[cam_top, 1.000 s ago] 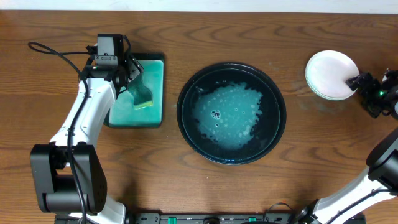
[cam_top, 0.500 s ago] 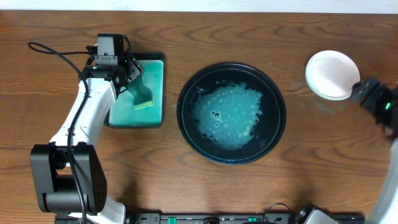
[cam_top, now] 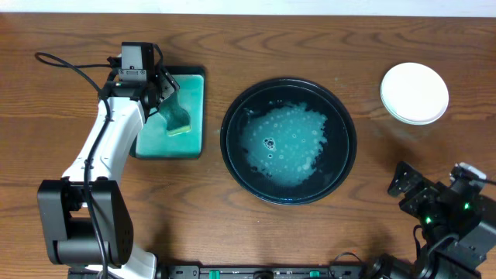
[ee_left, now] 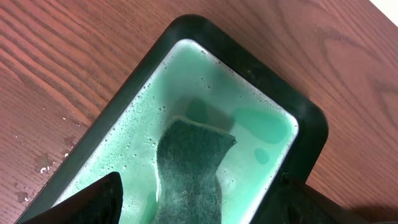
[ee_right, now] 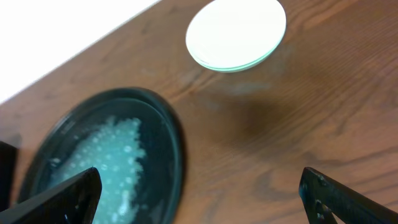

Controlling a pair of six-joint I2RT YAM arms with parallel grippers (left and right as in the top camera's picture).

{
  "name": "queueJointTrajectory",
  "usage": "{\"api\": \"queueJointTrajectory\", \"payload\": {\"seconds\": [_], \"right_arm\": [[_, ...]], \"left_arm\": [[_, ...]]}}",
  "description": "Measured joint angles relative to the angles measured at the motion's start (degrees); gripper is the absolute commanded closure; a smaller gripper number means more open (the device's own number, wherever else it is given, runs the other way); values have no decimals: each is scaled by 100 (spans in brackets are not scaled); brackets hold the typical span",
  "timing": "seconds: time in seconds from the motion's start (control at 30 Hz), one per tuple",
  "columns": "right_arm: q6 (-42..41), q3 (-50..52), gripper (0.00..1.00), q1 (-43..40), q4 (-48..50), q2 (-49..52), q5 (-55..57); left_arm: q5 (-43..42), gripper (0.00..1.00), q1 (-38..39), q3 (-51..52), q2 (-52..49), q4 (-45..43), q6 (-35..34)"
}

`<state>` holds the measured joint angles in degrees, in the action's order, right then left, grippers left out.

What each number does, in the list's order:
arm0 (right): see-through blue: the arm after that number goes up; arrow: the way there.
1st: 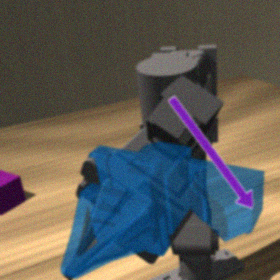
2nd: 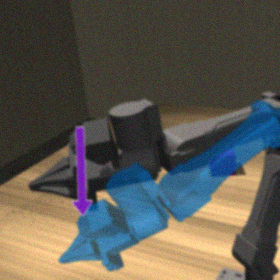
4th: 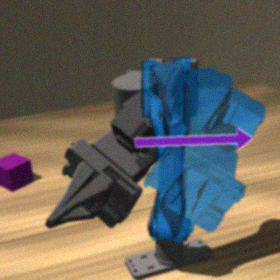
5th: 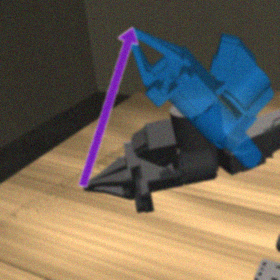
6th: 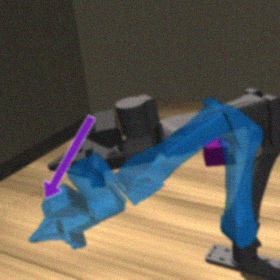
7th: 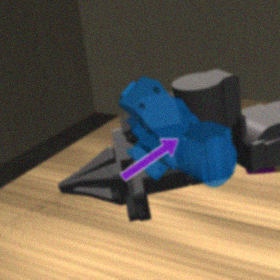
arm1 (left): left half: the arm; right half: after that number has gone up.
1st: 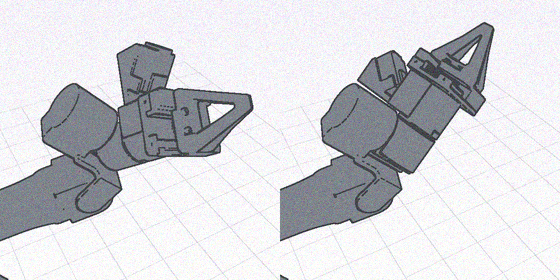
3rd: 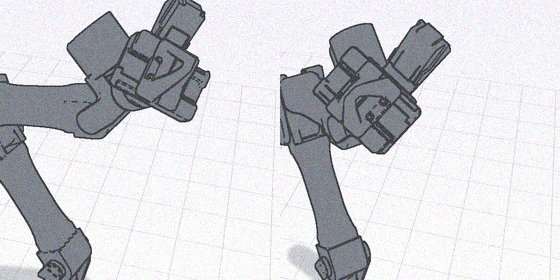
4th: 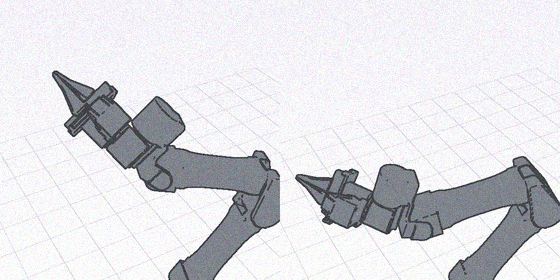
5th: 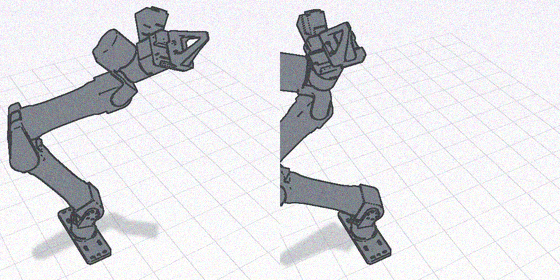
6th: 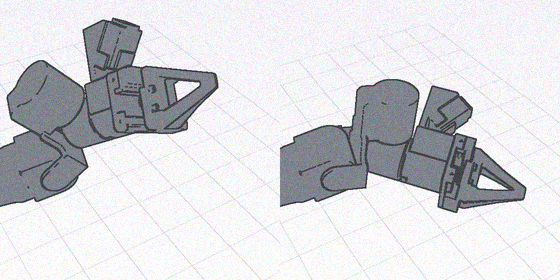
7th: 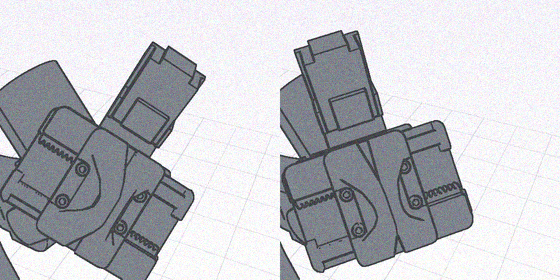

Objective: Clean dirty plates on tray and stack at the side

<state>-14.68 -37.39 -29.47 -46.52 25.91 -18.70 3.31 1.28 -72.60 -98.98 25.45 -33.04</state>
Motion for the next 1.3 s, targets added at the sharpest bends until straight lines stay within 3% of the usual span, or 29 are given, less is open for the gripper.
{"api": "queueJointTrajectory", "payload": {"seconds": [0.57,0.73,1.07,1.3], "right_arm": [[-313,42,1,35,-693,-85,-35],[-116,44,1,492,-629,-85,-20],[1305,726,1,2673,1093,-354,136],[1576,1941,1,3112,2428,-1655,498]], "left_arm": [[0,20,0,0,0,-2,0],[0,20,0,0,0,-2,0],[0,20,0,0,0,0,0],[2,20,0,0,0,-2,0]]}}
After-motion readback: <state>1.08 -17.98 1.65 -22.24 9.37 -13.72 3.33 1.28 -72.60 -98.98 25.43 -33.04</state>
